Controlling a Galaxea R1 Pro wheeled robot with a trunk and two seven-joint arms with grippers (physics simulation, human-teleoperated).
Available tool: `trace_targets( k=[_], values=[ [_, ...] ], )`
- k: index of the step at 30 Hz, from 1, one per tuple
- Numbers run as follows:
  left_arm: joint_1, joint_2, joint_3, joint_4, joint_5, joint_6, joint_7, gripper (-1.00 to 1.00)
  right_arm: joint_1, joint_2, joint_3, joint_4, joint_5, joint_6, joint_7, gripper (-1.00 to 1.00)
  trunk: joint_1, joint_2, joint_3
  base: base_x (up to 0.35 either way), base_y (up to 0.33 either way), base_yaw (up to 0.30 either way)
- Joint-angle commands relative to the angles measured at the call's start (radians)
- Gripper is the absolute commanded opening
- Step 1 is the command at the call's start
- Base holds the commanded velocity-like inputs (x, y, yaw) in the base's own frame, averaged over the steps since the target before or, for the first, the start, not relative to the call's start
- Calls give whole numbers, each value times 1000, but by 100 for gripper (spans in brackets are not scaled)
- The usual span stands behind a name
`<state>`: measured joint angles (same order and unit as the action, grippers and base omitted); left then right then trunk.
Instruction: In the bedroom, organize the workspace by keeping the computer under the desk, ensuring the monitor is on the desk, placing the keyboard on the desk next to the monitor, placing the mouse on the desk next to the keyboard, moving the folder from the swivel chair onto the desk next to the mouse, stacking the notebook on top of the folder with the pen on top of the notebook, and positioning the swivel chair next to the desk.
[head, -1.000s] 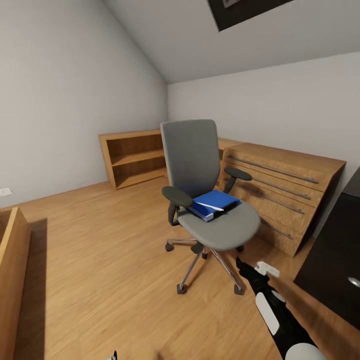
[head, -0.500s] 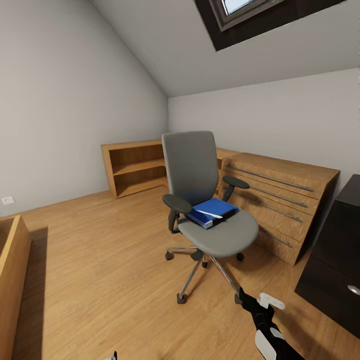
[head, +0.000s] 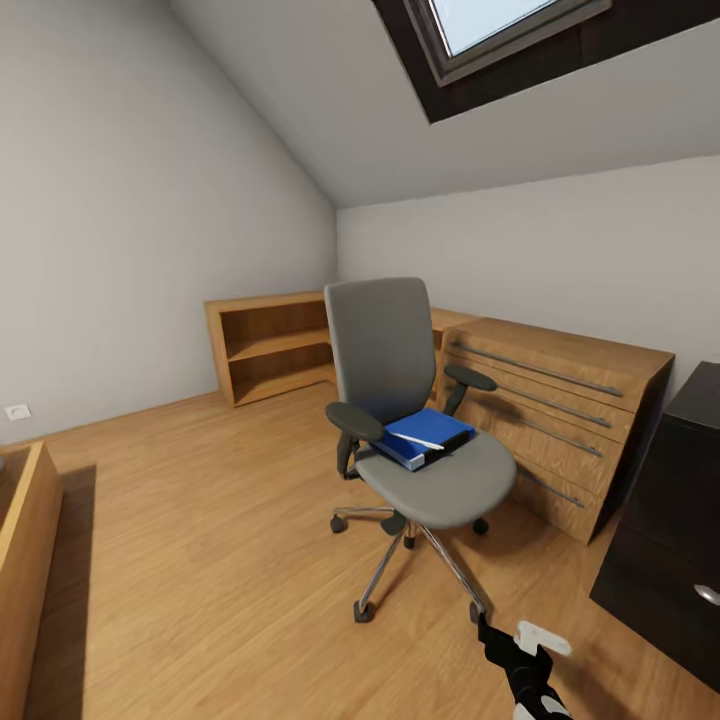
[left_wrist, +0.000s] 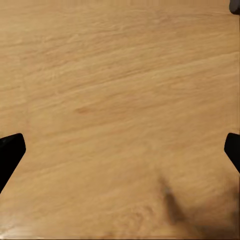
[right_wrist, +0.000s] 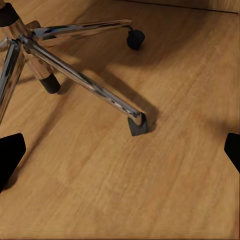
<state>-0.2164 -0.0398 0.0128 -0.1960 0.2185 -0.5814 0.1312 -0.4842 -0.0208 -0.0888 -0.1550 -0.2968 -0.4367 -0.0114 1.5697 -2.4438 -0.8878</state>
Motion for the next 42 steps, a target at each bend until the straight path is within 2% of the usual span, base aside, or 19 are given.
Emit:
trace_targets(
  k=[1, 6, 17, 29, 42],
  values=[
    [-1, -1, 1, -1, 1, 6, 2, 100, -1, 1, -8, 5, 7, -2, 0, 100, -4, 7, 2, 0, 0, 0],
    [-1, -5, 1, -5, 2, 38, 2, 100, -1, -2, -8, 60, 8, -7, -2, 100, -23, 42, 18, 0, 0, 0],
    [0, -1, 9, 5, 4, 48, -1, 100, -1, -5, -9, 118, 7, -17, -2, 100, -66, 119, 52, 0, 0, -15],
    [0, 0, 9, 31, 5, 59, -7, 100, -1, 2, -8, 128, 11, -72, -2, 100, -112, 203, 90, 0, 0, -222],
    [-1, 0, 9, 32, 7, 61, -7, 100, -1, 2, -8, 132, 12, -77, -2, 100, -161, 294, 131, 0, 0, -188]
  ],
)
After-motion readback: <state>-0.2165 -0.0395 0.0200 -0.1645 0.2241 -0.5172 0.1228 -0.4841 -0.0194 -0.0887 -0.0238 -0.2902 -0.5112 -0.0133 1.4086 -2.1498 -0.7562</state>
